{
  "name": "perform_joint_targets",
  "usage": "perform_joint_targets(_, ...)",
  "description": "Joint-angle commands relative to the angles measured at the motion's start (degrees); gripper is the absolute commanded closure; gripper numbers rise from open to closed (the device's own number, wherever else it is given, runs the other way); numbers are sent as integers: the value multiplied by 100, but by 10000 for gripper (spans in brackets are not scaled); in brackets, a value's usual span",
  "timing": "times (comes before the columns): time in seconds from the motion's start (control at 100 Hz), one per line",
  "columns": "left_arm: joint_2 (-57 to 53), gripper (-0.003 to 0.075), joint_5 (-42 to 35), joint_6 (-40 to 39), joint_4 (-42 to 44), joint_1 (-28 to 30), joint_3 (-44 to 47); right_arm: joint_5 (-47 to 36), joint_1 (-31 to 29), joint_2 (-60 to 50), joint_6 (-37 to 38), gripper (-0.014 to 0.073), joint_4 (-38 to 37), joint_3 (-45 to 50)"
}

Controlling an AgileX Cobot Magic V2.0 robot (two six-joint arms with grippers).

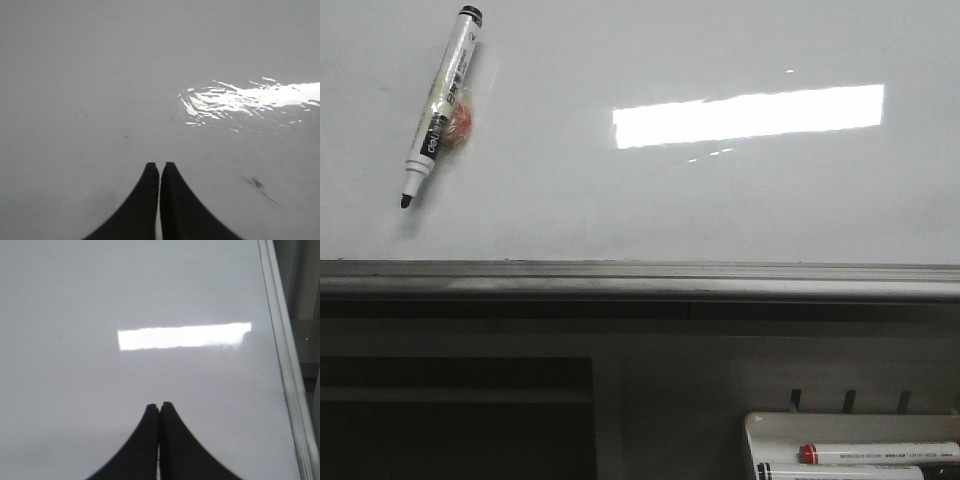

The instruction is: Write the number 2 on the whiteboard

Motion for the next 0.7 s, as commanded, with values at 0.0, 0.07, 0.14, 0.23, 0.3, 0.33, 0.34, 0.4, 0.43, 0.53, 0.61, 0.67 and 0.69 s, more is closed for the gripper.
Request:
perform_joint_targets(0.0, -150, 741, -511, 0, -42, -10, 64, -673, -42, -123, -20, 665, -15, 137)
perform_joint_targets(0.07, -150, 741, -550, 0, -56, -10, 64, -708, -42, -123, -20, 665, -15, 137)
perform_joint_targets(0.14, -150, 741, -559, 0, -56, -10, 64, -630, -42, -123, -20, 664, -15, 137)
perform_joint_targets(0.23, -150, 741, -559, -90, -260, -10, 50, -477, -42, -123, -20, 664, -15, 126)
perform_joint_targets(0.3, -150, 741, -559, -198, -762, -10, 0, -118, -42, -123, 104, 665, 86, -19)
perform_joint_targets(0.33, -150, 741, -526, -198, -871, -10, -64, 119, -42, -110, 128, 664, 197, -155)
perform_joint_targets(0.34, -150, 741, -498, -198, -871, -10, -77, 178, -42, -110, 128, 664, 261, -185)
perform_joint_targets(0.4, -57, 741, -382, -198, -871, 0, -235, 603, -42, -14, 128, 664, 475, -470)
perform_joint_targets(0.43, 11, 741, -210, -198, -871, 0, -340, 773, -42, 55, 128, 664, 508, -607)
perform_joint_targets(0.53, 415, 741, 490, -188, -776, 0, -858, 1577, -42, 419, 128, 664, 523, -1147)
perform_joint_targets(0.61, 878, 741, 873, -148, -748, 0, -1340, 2386, -42, 833, 128, 662, 796, -1675)
perform_joint_targets(0.67, 1169, 741, 898, -148, -748, -13, -1583, 2862, -42, 1113, 128, 662, 939, -2064)
perform_joint_targets(0.69, 1263, 741, 899, -148, -748, -13, -1655, 3051, -42, 1216, 128, 662, 961, -2196)
